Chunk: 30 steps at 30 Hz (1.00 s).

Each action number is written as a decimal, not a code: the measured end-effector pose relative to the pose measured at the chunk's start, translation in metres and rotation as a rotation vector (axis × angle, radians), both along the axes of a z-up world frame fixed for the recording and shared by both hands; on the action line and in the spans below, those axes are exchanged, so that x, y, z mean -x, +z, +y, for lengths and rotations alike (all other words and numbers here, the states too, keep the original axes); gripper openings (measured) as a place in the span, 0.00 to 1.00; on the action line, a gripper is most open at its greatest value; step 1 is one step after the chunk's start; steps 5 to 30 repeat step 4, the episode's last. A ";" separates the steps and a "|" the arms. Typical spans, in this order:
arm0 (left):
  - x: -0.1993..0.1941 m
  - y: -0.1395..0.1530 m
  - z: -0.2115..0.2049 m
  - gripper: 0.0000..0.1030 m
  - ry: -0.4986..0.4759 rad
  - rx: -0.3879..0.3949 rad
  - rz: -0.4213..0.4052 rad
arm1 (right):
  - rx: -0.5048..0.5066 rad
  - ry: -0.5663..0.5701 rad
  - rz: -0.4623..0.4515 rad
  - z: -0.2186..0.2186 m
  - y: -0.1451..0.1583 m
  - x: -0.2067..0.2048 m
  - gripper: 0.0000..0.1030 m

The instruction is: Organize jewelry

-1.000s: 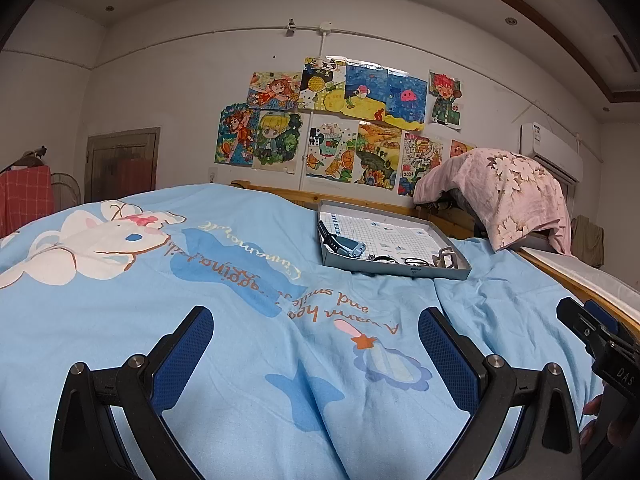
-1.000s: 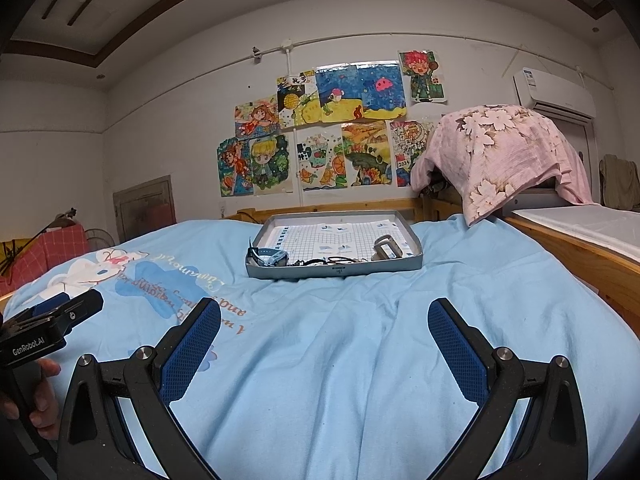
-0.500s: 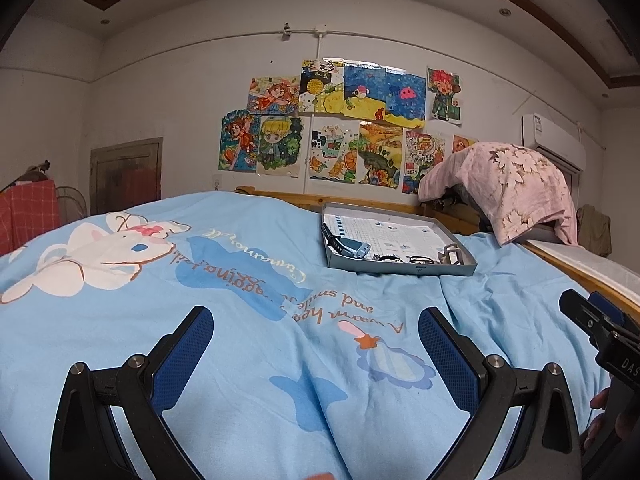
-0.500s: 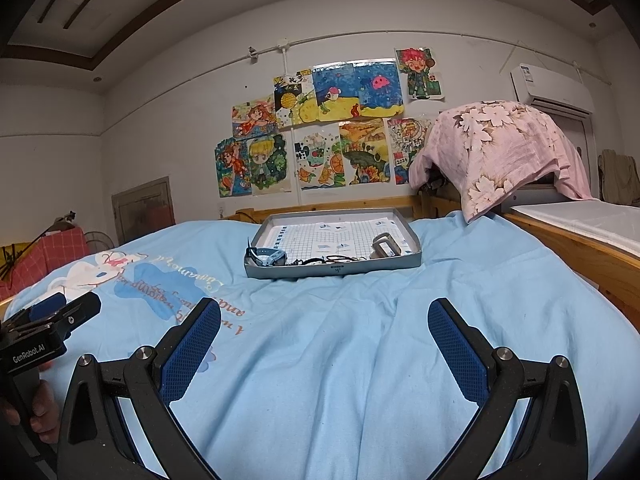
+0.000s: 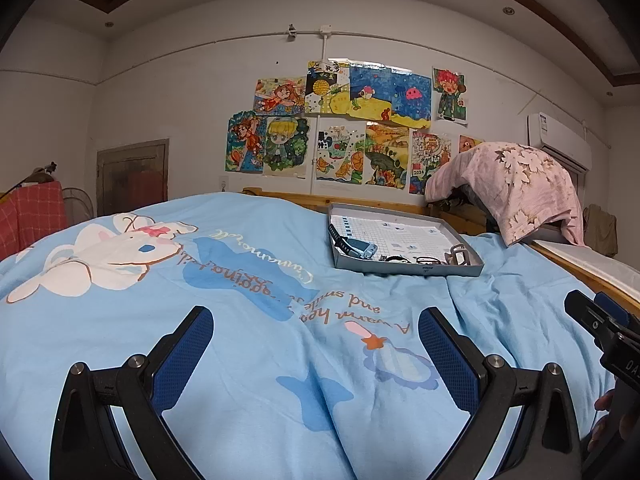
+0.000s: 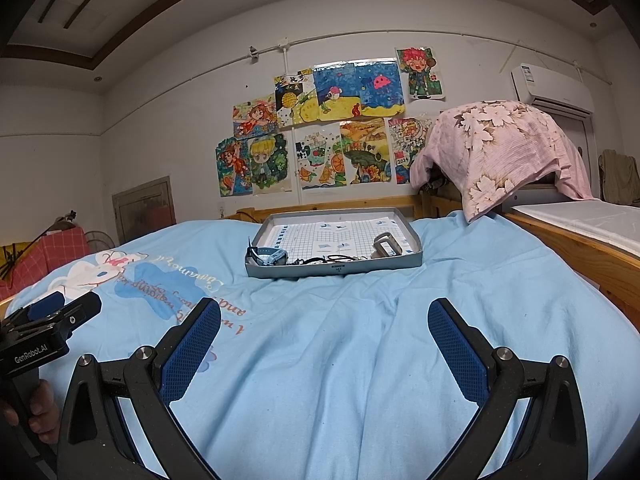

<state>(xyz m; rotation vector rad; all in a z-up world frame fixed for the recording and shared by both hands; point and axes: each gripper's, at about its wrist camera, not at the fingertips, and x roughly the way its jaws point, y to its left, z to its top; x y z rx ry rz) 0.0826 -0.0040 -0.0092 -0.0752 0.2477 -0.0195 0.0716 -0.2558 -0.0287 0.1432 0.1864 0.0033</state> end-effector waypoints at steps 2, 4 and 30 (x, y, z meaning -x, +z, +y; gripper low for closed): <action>-0.001 0.000 0.001 1.00 0.000 -0.001 -0.001 | -0.001 -0.001 0.000 -0.002 0.001 0.000 0.99; -0.001 0.000 0.000 1.00 0.000 -0.001 0.001 | -0.001 -0.001 0.000 -0.001 0.001 0.000 0.99; -0.001 0.000 0.000 1.00 0.000 -0.001 0.001 | -0.001 -0.001 0.000 -0.001 0.001 0.000 0.99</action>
